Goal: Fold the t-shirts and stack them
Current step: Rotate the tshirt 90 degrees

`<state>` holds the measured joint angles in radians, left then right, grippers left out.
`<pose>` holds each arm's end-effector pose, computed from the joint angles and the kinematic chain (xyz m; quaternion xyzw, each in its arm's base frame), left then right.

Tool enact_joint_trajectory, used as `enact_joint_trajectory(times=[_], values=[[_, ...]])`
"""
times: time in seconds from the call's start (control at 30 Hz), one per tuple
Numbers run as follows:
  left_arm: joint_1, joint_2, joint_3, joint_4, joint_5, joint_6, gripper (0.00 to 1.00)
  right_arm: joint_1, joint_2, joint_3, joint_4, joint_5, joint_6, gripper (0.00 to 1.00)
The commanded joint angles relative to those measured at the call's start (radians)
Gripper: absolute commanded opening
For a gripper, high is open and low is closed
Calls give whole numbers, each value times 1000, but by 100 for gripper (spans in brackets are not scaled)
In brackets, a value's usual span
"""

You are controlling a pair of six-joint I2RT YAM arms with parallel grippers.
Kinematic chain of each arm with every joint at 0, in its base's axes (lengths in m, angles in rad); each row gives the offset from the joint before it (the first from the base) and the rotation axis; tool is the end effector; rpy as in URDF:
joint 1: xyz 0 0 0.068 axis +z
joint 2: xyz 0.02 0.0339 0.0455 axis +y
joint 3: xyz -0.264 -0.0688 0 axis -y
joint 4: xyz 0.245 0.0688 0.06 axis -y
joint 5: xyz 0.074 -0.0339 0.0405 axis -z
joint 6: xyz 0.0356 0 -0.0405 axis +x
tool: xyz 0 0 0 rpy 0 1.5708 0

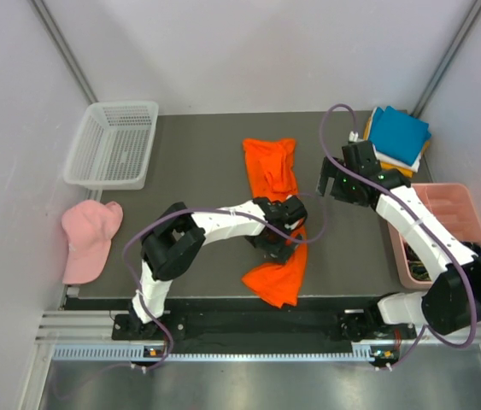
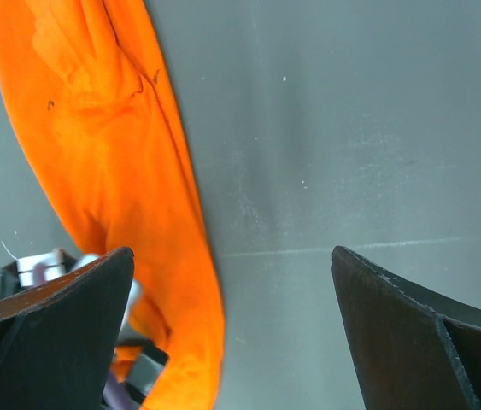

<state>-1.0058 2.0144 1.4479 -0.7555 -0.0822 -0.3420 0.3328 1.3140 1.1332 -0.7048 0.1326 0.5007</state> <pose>0.2162 -0.3356 0.1650 0.3182 0.9390 -0.0455 0.1223 0.2604 0.0850 0.2992 0.1010 0.9346 0.0786 0.3318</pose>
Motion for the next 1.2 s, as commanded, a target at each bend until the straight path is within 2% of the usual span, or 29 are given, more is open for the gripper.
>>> enact_joint_trajectory(times=[0.0, 0.17, 0.33, 0.47, 0.53, 0.63, 0.77, 0.87, 0.97, 1.17], values=[[-25, 41, 49, 44, 39, 1, 99, 9, -47, 40, -22, 35, 10, 99], [-21, -43, 0, -4, -79, 6, 99, 11, -44, 28, -15, 27, 19, 99], [47, -261, -121, -68, -172, -9, 99, 11, -35, 7, 10, -2, 29, 99], [116, -455, -173, -108, -224, -3, 99, 12, -16, 2, 25, -22, 32, 99], [125, -503, -185, -120, -243, 3, 99, 11, -10, -1, 31, -25, 30, 99], [125, -580, -214, -142, -206, 11, 99, 12, -2, -6, 41, -39, 30, 99], [118, -715, -340, -59, -41, 11, 99, 11, 1, -24, 51, -50, 30, 99], [98, -794, -425, 14, 21, -18, 97, 11, 2, -39, 57, -54, 35, 99], [70, -833, -457, 36, 42, -37, 93, 11, 5, -59, 68, -68, 44, 99], [-26, -842, -483, 65, 27, -71, 93, 12, 8, -96, 90, -96, 61, 99]])
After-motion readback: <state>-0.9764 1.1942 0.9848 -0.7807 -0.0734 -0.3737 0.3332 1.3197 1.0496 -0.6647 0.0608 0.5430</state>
